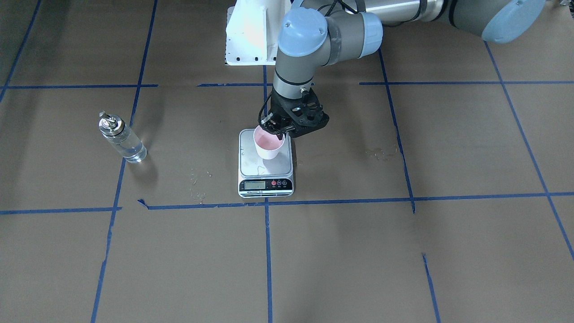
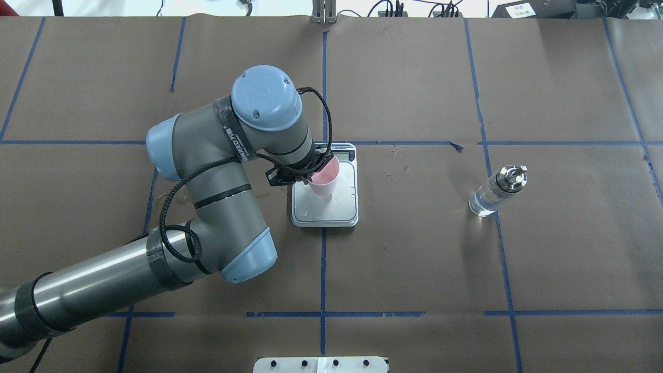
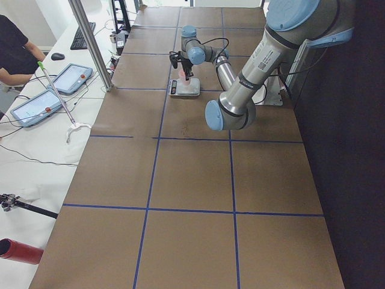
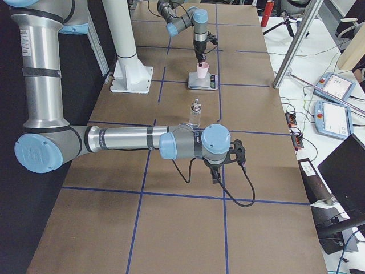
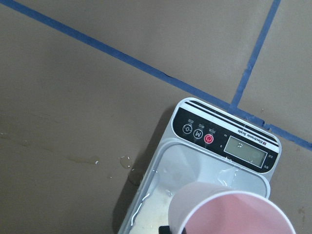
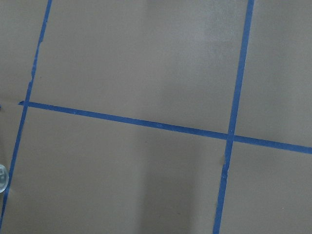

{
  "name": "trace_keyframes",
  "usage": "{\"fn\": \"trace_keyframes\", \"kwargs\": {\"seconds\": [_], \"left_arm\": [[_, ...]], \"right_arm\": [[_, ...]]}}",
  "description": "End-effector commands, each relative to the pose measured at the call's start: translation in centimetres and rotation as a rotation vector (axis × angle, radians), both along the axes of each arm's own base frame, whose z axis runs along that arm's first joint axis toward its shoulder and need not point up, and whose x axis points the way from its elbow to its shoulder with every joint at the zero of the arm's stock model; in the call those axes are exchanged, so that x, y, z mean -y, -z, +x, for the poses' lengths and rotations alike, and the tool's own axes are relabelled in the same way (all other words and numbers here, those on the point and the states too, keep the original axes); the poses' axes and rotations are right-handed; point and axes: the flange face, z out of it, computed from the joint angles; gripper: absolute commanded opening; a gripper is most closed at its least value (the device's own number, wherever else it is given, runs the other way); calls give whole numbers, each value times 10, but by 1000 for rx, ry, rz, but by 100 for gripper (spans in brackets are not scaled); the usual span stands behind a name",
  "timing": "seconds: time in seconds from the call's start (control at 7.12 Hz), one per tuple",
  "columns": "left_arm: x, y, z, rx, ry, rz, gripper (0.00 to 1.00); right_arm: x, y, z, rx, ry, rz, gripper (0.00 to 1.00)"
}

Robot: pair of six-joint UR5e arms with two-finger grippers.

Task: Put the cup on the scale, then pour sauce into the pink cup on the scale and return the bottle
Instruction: 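Release the cup and withdraw the left gripper while the right arm moves in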

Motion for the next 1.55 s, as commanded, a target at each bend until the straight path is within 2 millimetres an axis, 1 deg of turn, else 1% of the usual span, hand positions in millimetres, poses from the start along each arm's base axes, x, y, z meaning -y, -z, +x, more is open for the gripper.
{"fn": "trace_keyframes", "kwargs": {"seconds": [0.0, 0.14, 0.28, 0.42, 0.56, 0.7, 0.84, 0.98, 1.12, 1.26, 1.41], "left_arm": [[-4, -9, 16, 1, -5, 11, 21], [-8, -1, 7, -16, -9, 33, 99], [-15, 11, -9, -45, -21, 66, 100], [-9, 18, -40, -71, -27, 124, 100], [4, 17, -75, -113, -63, 115, 100], [23, 20, -115, -150, -82, 125, 100], [47, 21, -166, -163, -41, 155, 100], [65, 19, -202, -127, -51, 196, 100], [77, 14, -228, -89, -56, 239, 100], [83, -1, -245, -69, -51, 255, 100], [75, -23, -269, -43, -82, 320, 100]], "right_arm": [[-2, 26, 3, 1, -33, 10, 100], [-4, 54, 4, 10, -81, -1, 100], [-7, 81, 4, 14, -127, -13, 100], [-16, 118, 4, 31, -187, -39, 100], [-35, 159, -15, 51, -215, -62, 100], [-69, 193, -44, 21, -240, -80, 100], [-107, 235, -84, 9, -267, -121, 100], [-129, 266, -111, 21, -282, -151, 100], [-146, 290, -137, 12, -301, -152, 100], [-160, 295, -165, -18, -315, -172, 100], [-170, 297, -192, -71, -347, -151, 100]]}}
